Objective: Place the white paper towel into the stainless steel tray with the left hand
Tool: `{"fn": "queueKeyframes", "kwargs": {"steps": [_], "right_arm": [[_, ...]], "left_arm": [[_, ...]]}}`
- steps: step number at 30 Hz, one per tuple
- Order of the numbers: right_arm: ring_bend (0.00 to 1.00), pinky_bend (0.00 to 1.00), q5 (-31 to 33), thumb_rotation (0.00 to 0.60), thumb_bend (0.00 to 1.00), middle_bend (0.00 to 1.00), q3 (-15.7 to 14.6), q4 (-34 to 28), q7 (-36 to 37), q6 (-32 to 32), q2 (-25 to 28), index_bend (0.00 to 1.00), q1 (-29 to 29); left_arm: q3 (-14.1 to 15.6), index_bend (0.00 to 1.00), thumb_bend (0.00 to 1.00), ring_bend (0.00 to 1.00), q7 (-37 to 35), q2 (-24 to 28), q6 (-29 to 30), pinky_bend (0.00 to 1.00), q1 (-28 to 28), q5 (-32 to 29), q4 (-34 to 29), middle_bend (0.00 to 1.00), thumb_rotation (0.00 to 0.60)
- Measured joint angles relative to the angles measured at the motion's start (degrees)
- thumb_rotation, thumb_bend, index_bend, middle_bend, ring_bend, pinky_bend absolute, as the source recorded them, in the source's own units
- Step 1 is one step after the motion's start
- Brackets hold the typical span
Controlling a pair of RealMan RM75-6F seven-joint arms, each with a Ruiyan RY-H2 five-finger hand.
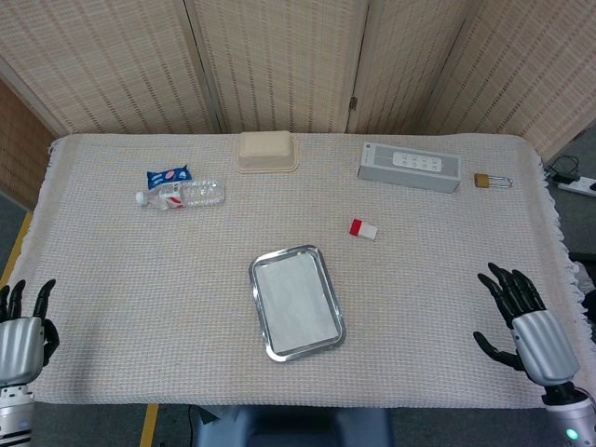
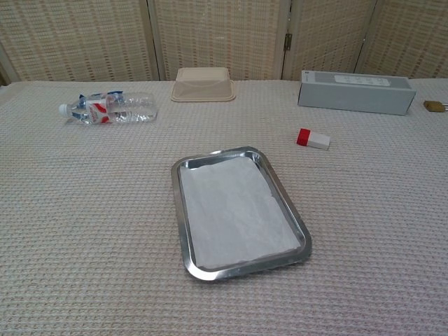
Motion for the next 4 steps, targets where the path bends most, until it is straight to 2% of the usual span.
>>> {"fn": "queueKeyframes", "kwargs": {"steps": [4], "right_arm": [[0.00,0.00,0.63,0.600,0.35,0.00,-0.17,0.04,-1.75,-2.58,-1.12,0.00,0.89]], "left_arm": [[-0.35,0.11,0.24,0.02,-2.35,1.55,0.23,0.00,0.92,0.91,-0.38,0.14,0.600]]}}
